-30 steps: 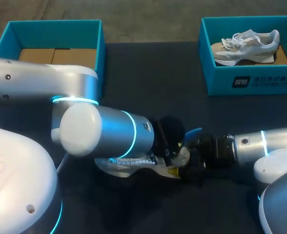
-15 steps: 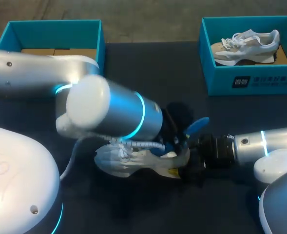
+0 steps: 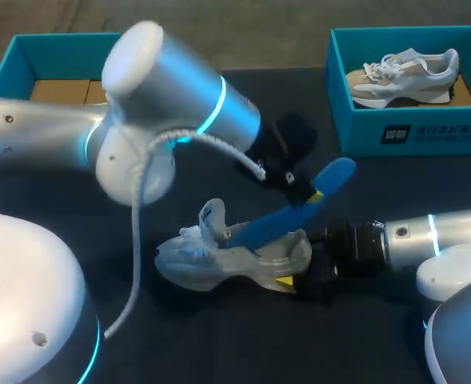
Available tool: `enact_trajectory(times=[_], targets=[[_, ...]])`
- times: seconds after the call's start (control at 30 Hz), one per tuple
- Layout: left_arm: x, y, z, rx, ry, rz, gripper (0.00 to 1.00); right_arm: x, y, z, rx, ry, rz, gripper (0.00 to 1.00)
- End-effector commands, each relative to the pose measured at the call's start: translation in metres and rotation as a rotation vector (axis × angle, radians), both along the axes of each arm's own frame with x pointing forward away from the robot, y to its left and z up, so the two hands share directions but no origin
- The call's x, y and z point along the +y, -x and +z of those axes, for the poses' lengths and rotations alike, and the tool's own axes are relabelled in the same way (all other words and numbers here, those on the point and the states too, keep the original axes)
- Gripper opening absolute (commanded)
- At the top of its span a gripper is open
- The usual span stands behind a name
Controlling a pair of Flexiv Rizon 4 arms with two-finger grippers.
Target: Take the shoe out of the shoebox, open the shoe tongue, remove and reinsert the insole, then place the shoe into the shoebox
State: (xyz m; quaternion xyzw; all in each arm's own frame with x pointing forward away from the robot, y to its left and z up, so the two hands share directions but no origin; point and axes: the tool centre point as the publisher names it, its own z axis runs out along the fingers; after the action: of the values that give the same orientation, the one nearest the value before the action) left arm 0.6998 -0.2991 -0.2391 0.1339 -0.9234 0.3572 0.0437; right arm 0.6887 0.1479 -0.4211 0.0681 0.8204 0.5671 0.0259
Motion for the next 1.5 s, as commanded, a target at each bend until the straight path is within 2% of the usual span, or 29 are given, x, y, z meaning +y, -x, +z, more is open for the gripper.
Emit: enact_trajectory(times=[0.03, 0.37, 0.67, 0.93, 1.03, 1.5], targets=[[0.009, 0.002, 0.016, 0.103, 0.051, -0.105, 0.0, 0.002, 0.001, 0.001, 0.002, 0.006, -0.001, 0.0], [0.015, 0.013, 0.054, 0.075, 0.11, -0.154, 0.0, 0.002, 0.001, 0.001, 0.002, 0.006, -0.001, 0.0], [0.032, 0.018, 0.09, 0.119, 0.254, -0.217, 0.0, 0.002, 0.001, 0.001, 0.002, 0.006, -0.001, 0.0], [0.039, 0.034, 0.152, 0.06, 0.381, -0.291, 0.0, 0.002, 0.001, 0.001, 0.002, 0.006, -0.001, 0.0], [0.042, 0.04, 0.181, 0.032, 0.418, -0.311, 0.0, 0.002, 0.001, 0.001, 0.002, 0.006, -0.001, 0.0], [0.042, 0.04, 0.181, 0.032, 0.418, -0.311, 0.0, 0.002, 0.001, 0.001, 0.002, 0.006, -0.001, 0.0]])
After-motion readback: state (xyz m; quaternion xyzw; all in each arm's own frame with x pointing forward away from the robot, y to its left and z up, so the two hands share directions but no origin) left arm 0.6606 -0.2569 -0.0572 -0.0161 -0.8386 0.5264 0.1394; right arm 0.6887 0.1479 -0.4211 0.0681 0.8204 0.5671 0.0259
